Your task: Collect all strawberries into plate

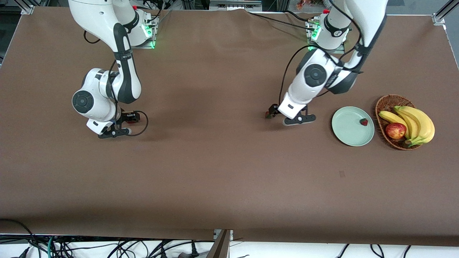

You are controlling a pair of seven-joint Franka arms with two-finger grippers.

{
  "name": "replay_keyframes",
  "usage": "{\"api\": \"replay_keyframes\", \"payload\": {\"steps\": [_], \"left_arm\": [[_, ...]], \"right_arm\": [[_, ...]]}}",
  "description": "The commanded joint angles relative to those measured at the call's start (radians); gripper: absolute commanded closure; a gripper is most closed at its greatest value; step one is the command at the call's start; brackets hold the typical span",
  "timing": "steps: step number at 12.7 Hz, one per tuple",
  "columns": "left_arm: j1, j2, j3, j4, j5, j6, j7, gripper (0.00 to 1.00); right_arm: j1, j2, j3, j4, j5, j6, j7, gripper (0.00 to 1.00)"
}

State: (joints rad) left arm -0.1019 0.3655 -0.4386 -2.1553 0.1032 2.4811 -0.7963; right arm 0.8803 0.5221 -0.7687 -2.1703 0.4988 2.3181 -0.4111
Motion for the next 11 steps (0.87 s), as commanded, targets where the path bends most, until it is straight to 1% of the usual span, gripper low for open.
{"api": "replay_keyframes", "payload": {"steps": [1,3,4,6,7,8,9,10,11], "left_arm": [[-0.012,0.079,-0.015,0.008,0.090,0.079,-0.116,0.00],[-0.033,0.108,-0.019,0.008,0.098,0.099,-0.147,0.00],[-0.036,0.122,-0.019,0.008,0.098,0.110,-0.150,0.00],[-0.047,0.142,-0.019,0.008,0.107,0.113,-0.162,0.00],[-0.047,0.144,-0.019,0.008,0.119,0.113,-0.185,0.00],[-0.048,0.145,-0.019,0.008,0.136,0.113,-0.214,0.07],[-0.048,0.147,-0.019,0.008,0.157,0.113,-0.234,0.29],[-0.048,0.148,-0.019,0.008,0.159,0.113,-0.244,0.47],[-0.047,0.151,-0.019,0.009,0.159,0.111,-0.244,0.59]], "right_arm": [[-0.004,-0.014,0.002,-0.040,0.082,0.018,-0.086,0.18],[-0.004,-0.002,0.003,-0.058,0.136,0.027,-0.127,0.21],[-0.004,0.003,0.003,-0.068,0.145,0.044,-0.146,0.27],[-0.006,0.009,0.003,-0.069,0.147,0.052,-0.176,0.46],[-0.007,0.009,0.003,-0.068,0.153,0.050,-0.178,0.60],[-0.007,0.007,0.003,-0.066,0.153,0.049,-0.178,0.75],[-0.007,0.006,0.003,-0.062,0.153,0.043,-0.176,0.87],[-0.006,0.003,0.003,-0.054,0.153,0.041,-0.175,0.94],[-0.004,0.000,0.003,-0.040,0.153,0.037,-0.164,0.96]]}}
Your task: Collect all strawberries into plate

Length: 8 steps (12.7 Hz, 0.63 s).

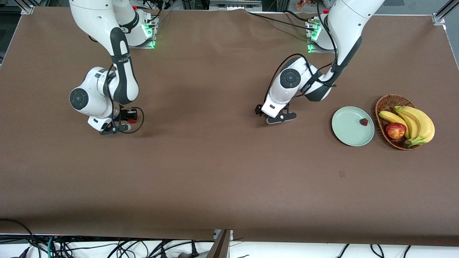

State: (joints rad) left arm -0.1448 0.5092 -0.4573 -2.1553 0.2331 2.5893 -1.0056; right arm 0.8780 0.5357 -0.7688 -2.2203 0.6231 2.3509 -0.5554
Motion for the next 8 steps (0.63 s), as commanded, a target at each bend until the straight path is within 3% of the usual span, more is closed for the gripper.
{"api": "replay_keyframes", "payload": {"steps": [1,4,6,8], "left_arm": [[-0.004,0.008,0.000,0.011,0.028,0.003,-0.036,0.67],[-0.004,0.008,0.003,0.029,0.029,-0.008,-0.048,0.79],[0.004,-0.006,0.017,0.092,0.028,-0.110,-0.025,0.79],[0.025,-0.032,0.055,0.146,-0.053,-0.199,0.106,0.79]], "right_arm": [[0.004,-0.016,0.003,0.031,0.029,0.001,-0.009,0.96],[0.025,-0.026,0.003,0.118,0.027,-0.122,0.090,0.96],[0.045,-0.026,0.005,0.174,0.026,-0.185,0.171,0.96],[0.117,-0.025,0.005,0.238,0.024,-0.222,0.360,0.96]]}}
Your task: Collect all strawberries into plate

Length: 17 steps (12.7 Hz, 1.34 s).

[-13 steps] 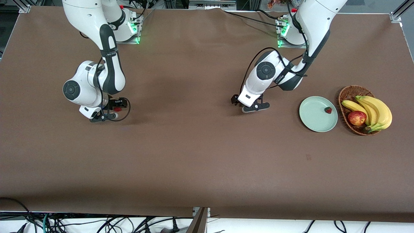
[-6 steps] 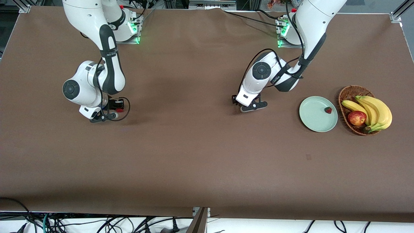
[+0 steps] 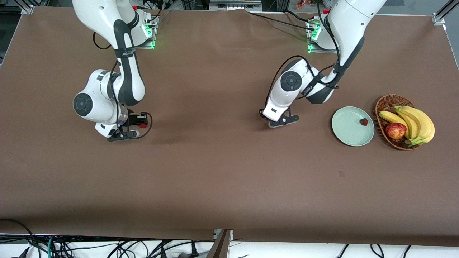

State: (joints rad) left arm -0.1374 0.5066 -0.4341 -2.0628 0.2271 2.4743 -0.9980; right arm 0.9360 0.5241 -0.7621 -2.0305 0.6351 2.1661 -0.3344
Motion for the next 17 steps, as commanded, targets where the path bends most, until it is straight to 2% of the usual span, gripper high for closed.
{"api": "replay_keyframes", "payload": {"steps": [1,4,5,7,10,11,13,15,16,17], "left_arm": [[0.021,-0.066,0.076,0.049,-0.130,-0.092,0.213,0.79],[0.021,-0.166,0.262,0.047,-0.323,-0.256,0.592,0.79],[0.021,-0.183,0.329,0.044,-0.339,-0.296,0.707,0.79],[0.022,-0.197,0.449,0.040,-0.344,-0.351,0.906,0.79],[0.030,-0.177,0.624,0.018,-0.377,-0.353,1.216,0.79],[0.030,-0.154,0.656,0.017,-0.414,-0.345,1.287,0.78],[0.030,-0.125,0.672,-0.008,-0.428,-0.286,1.317,0.78],[0.030,-0.109,0.672,-0.049,-0.428,-0.209,1.323,0.77],[0.030,-0.102,0.672,-0.059,-0.428,-0.192,1.326,0.74],[0.030,-0.099,0.672,-0.060,-0.428,-0.192,1.328,0.61]], "right_arm": [[0.108,-0.009,-0.002,0.082,0.011,-0.037,0.252,0.96],[0.243,0.034,0.018,0.206,0.017,-0.032,0.548,0.95],[0.254,0.065,0.053,0.270,0.018,-0.029,0.640,0.95],[0.253,0.143,0.168,0.405,0.018,-0.009,0.852,0.95],[0.253,0.290,0.303,0.570,0.023,0.194,1.165,0.94],[0.254,0.338,0.343,0.613,0.023,0.263,1.233,0.93],[0.265,0.440,0.395,0.709,0.012,0.384,1.392,0.90],[0.297,0.526,0.395,0.800,0.009,0.445,1.518,0.87],[0.306,0.543,0.395,0.818,0.009,0.468,1.560,0.78],[0.317,0.545,0.395,0.819,0.008,0.486,1.580,0.54]]}}
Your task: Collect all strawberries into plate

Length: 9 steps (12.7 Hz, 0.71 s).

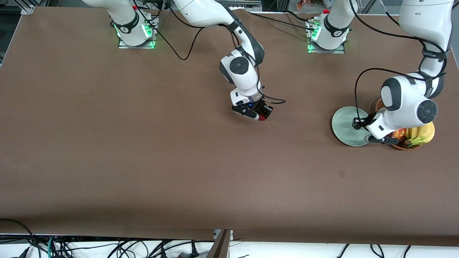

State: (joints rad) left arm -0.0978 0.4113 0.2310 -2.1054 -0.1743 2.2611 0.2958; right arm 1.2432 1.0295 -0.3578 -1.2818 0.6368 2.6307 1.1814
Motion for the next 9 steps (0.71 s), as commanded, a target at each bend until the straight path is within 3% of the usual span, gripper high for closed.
{"api": "replay_keyframes", "payload": {"steps": [1,2,4,6,9], "left_arm": [[-0.011,-0.003,0.007,-0.015,-0.027,0.018,0.052,0.01],[-0.011,-0.003,0.007,-0.008,-0.027,0.011,0.065,0.00],[-0.016,-0.034,0.005,0.010,-0.027,-0.008,0.048,0.00],[-0.022,-0.081,0.001,0.042,-0.025,-0.093,0.014,0.00],[-0.023,-0.141,-0.053,0.041,-0.025,-0.109,-0.093,0.00]], "right_arm": [[0.010,0.032,-0.010,0.068,0.006,0.016,0.067,0.25],[0.010,0.021,-0.018,0.068,0.006,0.011,0.064,0.00],[-0.002,-0.014,-0.048,0.070,0.006,-0.074,0.057,0.00],[-0.001,-0.063,-0.143,0.075,0.007,-0.261,0.037,0.00],[-0.007,-0.158,-0.245,0.070,0.006,-0.481,-0.141,0.00]]}}
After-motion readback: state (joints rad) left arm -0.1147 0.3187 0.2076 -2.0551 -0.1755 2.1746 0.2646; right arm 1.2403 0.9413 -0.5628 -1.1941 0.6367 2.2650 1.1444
